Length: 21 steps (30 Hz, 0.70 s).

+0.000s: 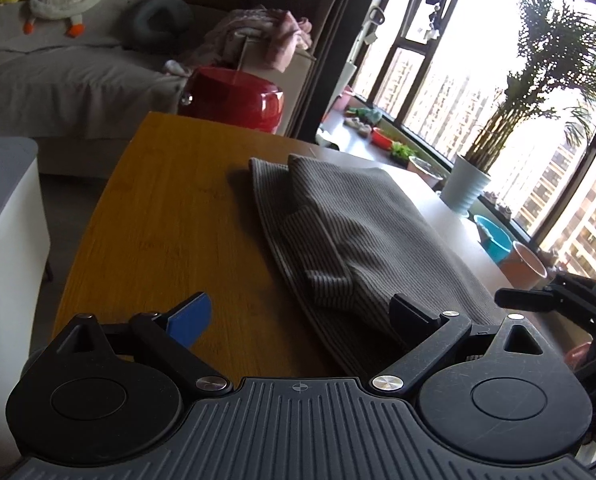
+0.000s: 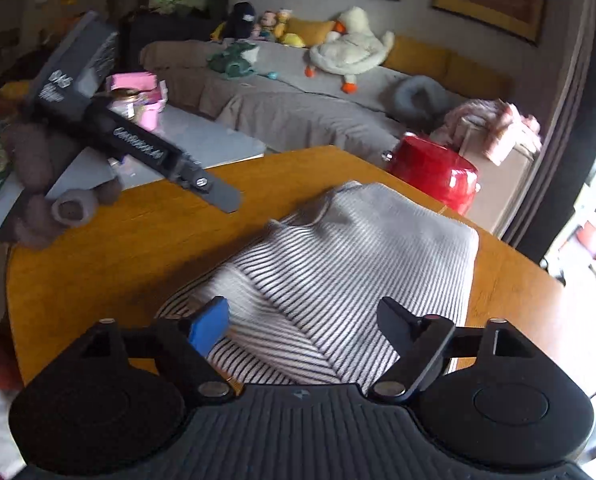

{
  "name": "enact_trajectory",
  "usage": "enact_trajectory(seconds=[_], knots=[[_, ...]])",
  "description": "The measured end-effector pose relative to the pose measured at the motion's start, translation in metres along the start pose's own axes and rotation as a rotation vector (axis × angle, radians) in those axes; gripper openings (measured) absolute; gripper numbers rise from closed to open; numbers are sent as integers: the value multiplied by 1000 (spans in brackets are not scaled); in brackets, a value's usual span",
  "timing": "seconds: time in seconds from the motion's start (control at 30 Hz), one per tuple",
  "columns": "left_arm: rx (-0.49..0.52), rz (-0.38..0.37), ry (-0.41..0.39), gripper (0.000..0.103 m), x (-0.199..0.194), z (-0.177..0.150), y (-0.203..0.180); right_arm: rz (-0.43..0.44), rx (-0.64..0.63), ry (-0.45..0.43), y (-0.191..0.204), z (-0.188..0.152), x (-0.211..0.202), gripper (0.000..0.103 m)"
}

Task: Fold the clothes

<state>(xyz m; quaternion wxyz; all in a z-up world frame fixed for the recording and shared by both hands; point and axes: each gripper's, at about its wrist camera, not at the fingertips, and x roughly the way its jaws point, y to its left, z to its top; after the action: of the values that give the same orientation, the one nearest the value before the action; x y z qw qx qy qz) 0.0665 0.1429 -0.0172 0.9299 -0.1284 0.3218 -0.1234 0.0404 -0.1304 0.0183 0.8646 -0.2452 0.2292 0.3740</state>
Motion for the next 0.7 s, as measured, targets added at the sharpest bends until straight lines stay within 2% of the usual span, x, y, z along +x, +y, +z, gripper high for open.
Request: enact_trajectory(seconds=[0.07, 0.17, 0.23, 0.27, 0.3, 0.4, 0.47, 0.5, 0.6, 0.7], knots=[[8, 9, -2, 99, -3, 0, 1, 21, -101, 18, 16, -4, 0, 85], [42, 19, 1, 99, -5, 0, -1, 8, -225, 48, 40, -14, 17, 85], [76, 18, 2, 99, -9, 0, -4, -3, -236, 24, 45, -15, 24, 82], [94, 16, 2, 99, -12, -1, -5, 15, -166, 30, 36, -12, 28, 70], [113, 13, -1, 99, -15, -1, -7, 40, -70, 44, 24, -8, 31, 67], [197, -27, -20, 100, -29, -3, -16, 136, 251, 78, -17, -1, 41, 62], [287, -61, -29, 102, -36, -7, -27, 231, 500, 85, -51, -2, 45, 59], [339, -71, -28, 102, -37, -10, -34, 267, 579, 89, -62, -5, 46, 59], [504, -77, -16, 103, -30, -22, -56, 308, 657, 91, -71, -10, 48, 58], [705, -35, -11, 103, -7, -36, -77, 323, 689, 94, -74, -12, 49, 58]])
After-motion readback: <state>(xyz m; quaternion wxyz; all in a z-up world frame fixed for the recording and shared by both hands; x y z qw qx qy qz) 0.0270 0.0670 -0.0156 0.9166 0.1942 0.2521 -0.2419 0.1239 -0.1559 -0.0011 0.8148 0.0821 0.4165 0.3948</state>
